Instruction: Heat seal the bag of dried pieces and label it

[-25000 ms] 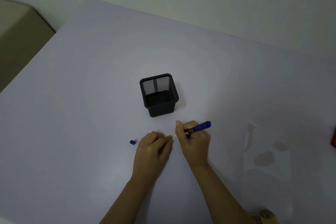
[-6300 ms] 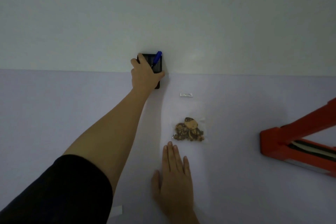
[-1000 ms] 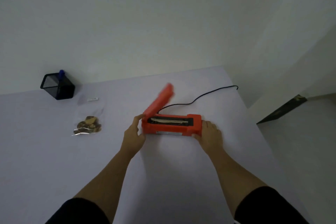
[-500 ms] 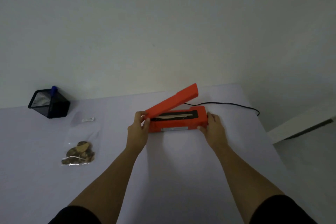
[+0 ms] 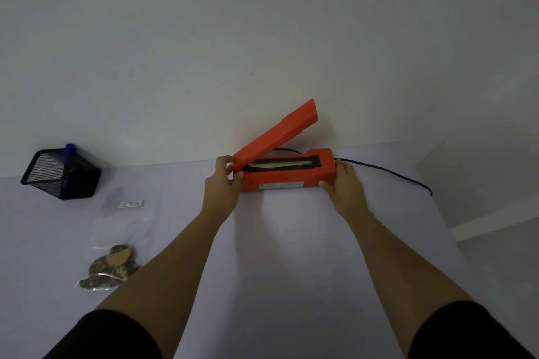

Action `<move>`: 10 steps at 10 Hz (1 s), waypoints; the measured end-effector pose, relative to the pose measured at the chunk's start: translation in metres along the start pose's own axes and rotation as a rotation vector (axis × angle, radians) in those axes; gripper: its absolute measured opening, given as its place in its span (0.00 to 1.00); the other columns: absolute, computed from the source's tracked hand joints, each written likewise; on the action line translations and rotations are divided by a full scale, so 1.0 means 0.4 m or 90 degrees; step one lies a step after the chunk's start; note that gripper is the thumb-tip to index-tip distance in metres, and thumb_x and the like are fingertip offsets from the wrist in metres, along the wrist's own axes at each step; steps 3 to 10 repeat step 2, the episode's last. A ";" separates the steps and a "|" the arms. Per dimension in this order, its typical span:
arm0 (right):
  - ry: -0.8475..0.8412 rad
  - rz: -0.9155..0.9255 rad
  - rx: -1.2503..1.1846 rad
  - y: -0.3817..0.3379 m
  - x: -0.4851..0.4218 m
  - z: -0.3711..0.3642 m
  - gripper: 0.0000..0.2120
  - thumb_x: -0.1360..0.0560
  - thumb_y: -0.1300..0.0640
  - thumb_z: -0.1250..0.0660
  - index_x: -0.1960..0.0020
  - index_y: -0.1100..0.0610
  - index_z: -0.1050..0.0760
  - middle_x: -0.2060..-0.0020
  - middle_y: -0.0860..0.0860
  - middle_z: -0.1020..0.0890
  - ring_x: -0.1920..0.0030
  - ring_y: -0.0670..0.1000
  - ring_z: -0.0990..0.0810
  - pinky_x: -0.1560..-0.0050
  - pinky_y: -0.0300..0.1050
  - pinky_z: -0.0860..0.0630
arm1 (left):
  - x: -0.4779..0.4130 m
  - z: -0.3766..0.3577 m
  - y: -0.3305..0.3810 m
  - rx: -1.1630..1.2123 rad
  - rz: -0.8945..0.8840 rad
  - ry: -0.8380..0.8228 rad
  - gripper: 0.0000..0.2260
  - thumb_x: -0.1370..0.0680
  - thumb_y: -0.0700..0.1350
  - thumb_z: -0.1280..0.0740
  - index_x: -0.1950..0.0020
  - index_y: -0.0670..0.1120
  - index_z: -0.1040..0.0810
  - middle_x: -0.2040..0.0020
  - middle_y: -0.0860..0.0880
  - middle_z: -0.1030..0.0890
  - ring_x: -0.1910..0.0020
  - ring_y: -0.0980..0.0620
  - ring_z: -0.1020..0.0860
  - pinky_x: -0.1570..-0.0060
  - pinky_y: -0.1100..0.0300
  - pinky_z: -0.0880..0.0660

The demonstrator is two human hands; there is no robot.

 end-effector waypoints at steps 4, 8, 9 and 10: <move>-0.012 -0.074 0.026 -0.002 0.047 0.016 0.38 0.26 0.54 0.32 0.28 0.68 0.51 0.29 0.66 0.41 0.29 0.62 0.40 0.31 0.52 0.39 | 0.034 0.002 -0.016 -0.073 0.033 -0.048 0.22 0.22 0.43 0.38 0.30 0.44 0.40 0.36 0.37 0.26 0.43 0.39 0.24 0.47 0.53 0.28; -0.012 -0.074 0.026 -0.002 0.047 0.016 0.38 0.26 0.54 0.32 0.28 0.68 0.51 0.29 0.66 0.41 0.29 0.62 0.40 0.31 0.52 0.39 | 0.034 0.002 -0.016 -0.073 0.033 -0.048 0.22 0.22 0.43 0.38 0.30 0.44 0.40 0.36 0.37 0.26 0.43 0.39 0.24 0.47 0.53 0.28; -0.012 -0.074 0.026 -0.002 0.047 0.016 0.38 0.26 0.54 0.32 0.28 0.68 0.51 0.29 0.66 0.41 0.29 0.62 0.40 0.31 0.52 0.39 | 0.034 0.002 -0.016 -0.073 0.033 -0.048 0.22 0.22 0.43 0.38 0.30 0.44 0.40 0.36 0.37 0.26 0.43 0.39 0.24 0.47 0.53 0.28; -0.012 -0.074 0.026 -0.002 0.047 0.016 0.38 0.26 0.54 0.32 0.28 0.68 0.51 0.29 0.66 0.41 0.29 0.62 0.40 0.31 0.52 0.39 | 0.034 0.002 -0.016 -0.073 0.033 -0.048 0.22 0.22 0.43 0.38 0.30 0.44 0.40 0.36 0.37 0.26 0.43 0.39 0.24 0.47 0.53 0.28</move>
Point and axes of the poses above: each hand's wrist, its own x-axis away from the middle knuckle, its own z-axis out of the back of the hand, y = z × x, the point moved 10 cm from there along -x, towards the middle knuckle
